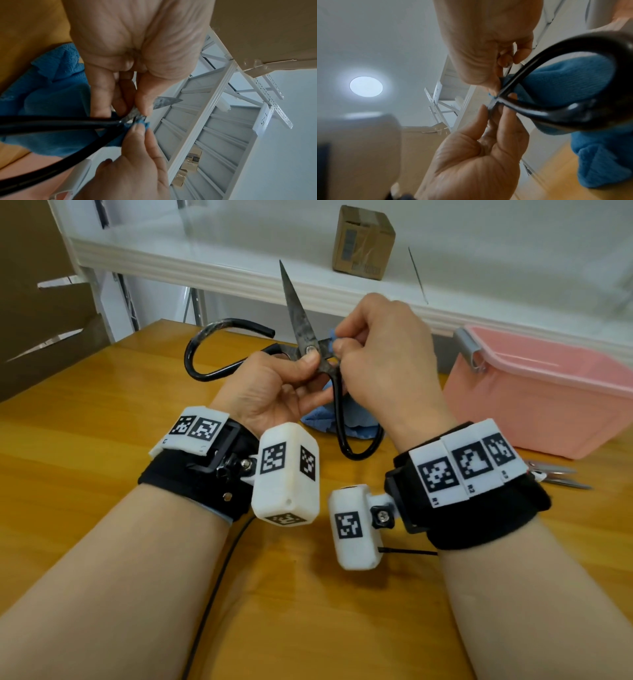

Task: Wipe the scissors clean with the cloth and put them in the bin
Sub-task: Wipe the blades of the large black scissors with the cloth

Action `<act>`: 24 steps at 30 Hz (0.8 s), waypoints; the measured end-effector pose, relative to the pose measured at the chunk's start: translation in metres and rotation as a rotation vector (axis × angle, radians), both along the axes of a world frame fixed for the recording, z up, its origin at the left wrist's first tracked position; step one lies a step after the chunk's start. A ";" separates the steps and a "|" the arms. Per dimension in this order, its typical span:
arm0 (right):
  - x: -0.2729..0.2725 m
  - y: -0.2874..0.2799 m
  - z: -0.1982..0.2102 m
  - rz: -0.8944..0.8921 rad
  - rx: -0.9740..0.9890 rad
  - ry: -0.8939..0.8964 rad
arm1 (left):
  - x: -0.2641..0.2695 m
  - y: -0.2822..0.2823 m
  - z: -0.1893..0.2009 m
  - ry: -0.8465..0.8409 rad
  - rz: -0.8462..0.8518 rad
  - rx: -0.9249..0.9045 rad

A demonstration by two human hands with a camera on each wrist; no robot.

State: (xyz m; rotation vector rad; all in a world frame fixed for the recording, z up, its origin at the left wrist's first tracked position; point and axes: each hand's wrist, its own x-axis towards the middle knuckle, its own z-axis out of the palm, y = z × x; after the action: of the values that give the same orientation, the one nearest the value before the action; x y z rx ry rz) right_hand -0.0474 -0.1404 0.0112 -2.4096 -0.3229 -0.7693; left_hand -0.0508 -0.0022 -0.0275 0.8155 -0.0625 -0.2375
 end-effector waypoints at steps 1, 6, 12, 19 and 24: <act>0.001 -0.003 0.001 -0.024 0.013 -0.004 | -0.001 -0.002 0.001 0.000 0.010 0.013; -0.003 -0.001 0.004 -0.022 -0.003 0.007 | -0.002 -0.002 0.003 -0.013 0.024 0.049; 0.001 -0.004 0.004 -0.045 0.061 0.013 | -0.003 -0.004 0.003 -0.028 0.030 0.056; -0.002 0.001 0.006 0.017 0.030 0.069 | -0.005 -0.003 0.002 -0.008 0.028 0.037; 0.004 -0.012 0.008 -0.045 0.081 0.073 | -0.004 -0.007 0.002 -0.023 0.045 0.070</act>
State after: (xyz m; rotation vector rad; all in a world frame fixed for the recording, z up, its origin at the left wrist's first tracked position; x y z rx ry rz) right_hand -0.0436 -0.1528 0.0194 -2.3690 -0.2047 -0.6987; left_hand -0.0552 -0.0090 -0.0259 0.8882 -0.0576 -0.1884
